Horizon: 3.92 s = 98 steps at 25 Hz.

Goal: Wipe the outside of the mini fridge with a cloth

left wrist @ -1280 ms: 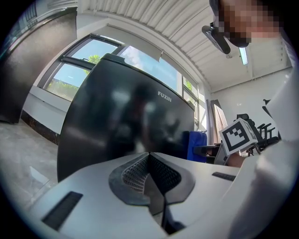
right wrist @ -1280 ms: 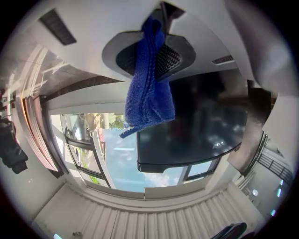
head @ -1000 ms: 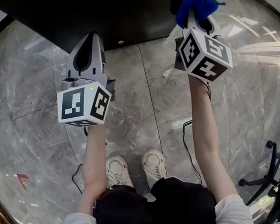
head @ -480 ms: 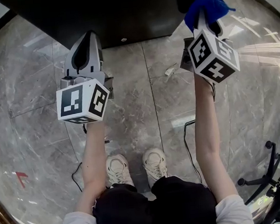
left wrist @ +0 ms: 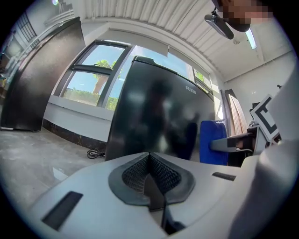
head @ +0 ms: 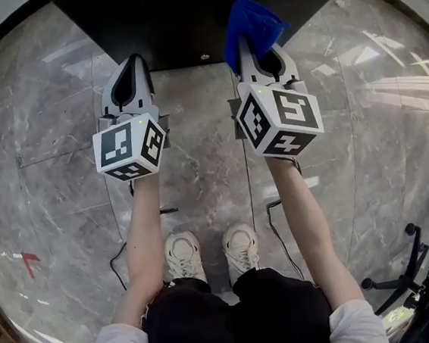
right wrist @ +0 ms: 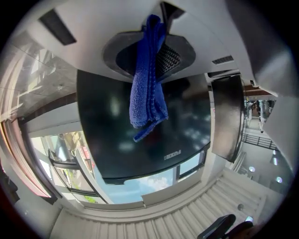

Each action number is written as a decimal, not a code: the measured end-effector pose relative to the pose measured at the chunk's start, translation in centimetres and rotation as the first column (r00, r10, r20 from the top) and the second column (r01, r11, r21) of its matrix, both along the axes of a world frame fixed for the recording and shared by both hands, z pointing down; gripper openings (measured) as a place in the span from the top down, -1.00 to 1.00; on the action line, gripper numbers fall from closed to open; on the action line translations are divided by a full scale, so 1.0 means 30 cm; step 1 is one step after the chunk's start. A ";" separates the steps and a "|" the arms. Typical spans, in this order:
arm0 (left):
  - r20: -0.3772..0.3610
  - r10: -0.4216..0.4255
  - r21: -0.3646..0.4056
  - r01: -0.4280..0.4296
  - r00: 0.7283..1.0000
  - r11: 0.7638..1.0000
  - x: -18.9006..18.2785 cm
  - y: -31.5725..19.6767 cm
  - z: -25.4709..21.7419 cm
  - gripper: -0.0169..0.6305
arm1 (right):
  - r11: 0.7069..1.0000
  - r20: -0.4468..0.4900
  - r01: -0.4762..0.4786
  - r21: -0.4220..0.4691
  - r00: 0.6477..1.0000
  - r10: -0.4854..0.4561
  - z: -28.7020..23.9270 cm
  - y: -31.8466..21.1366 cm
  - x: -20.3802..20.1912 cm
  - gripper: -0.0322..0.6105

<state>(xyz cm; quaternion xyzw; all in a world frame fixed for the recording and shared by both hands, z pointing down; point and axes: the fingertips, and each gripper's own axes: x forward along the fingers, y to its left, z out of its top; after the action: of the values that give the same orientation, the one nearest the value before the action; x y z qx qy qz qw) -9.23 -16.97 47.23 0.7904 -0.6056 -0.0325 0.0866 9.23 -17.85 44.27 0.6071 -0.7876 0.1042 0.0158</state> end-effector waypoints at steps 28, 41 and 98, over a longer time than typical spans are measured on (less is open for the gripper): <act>0.022 -0.217 -0.035 0.218 0.976 0.975 -0.515 0.054 0.136 0.93 | 0.962 0.028 0.271 -0.023 0.962 -0.270 0.183 -0.082 -0.781 0.68; 0.056 -0.136 -0.046 0.139 0.989 0.989 -0.361 0.045 0.141 0.93 | 0.992 -0.009 0.124 -0.035 0.992 -0.124 0.219 -0.075 -0.452 0.68; 0.093 0.040 -0.077 -0.033 0.995 0.996 0.044 0.060 0.198 0.93 | 0.996 0.055 -0.051 -0.076 0.997 0.055 0.235 0.033 -0.008 0.68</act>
<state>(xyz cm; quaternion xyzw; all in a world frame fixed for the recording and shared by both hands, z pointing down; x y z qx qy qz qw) -7.92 -15.16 53.17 0.7980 -0.5954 0.0293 0.0885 8.98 -16.86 51.31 0.6235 -0.7669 0.1513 0.0132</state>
